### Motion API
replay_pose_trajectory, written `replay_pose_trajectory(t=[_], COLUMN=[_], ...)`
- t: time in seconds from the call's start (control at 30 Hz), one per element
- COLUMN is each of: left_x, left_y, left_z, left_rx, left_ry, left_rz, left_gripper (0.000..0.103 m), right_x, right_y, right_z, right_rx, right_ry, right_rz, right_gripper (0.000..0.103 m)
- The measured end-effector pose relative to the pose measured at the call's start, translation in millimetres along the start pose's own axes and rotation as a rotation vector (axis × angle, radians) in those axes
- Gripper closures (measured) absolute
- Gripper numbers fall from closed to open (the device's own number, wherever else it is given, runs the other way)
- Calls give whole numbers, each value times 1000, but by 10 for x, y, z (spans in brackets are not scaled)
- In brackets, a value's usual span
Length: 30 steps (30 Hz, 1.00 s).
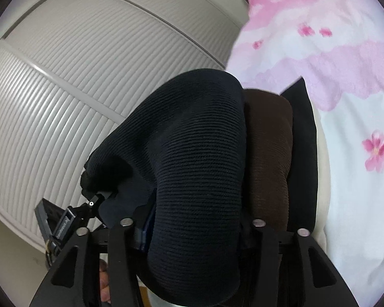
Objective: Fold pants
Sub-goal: 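Carry the bundle with both tools onto the stack of dark clothes, then open both tools and pull them back from the clothes stack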
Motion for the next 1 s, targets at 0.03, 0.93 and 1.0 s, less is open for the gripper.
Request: replay_pose_trajectory(t=[0.03, 0.93, 1.0], left_x=[1, 1259, 1509], left_y=[42, 1887, 2073], left_z=[-46, -1205, -1327], left_rx=[4, -146, -128], left_ry=[-18, -299, -322], left_rz=[-2, -172, -161], left_gripper=[36, 10, 10], right_x=[-25, 508, 656], right_y=[12, 2296, 2593], right_z=[24, 1000, 1079], right_rx=[11, 357, 390], right_ry=[14, 430, 460], right_rz=[6, -179, -201], right_gripper=[43, 19, 19])
Point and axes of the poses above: each gripper's, at about its wrist camera, not at the fingertips, and y roughly against the way its jaws point, z to its left, x to its underside, the point moved 3 cm from there along -y, roughly the way its jaws point, and after that the axes turned 11 degrees about y, right-handed, at the moved point
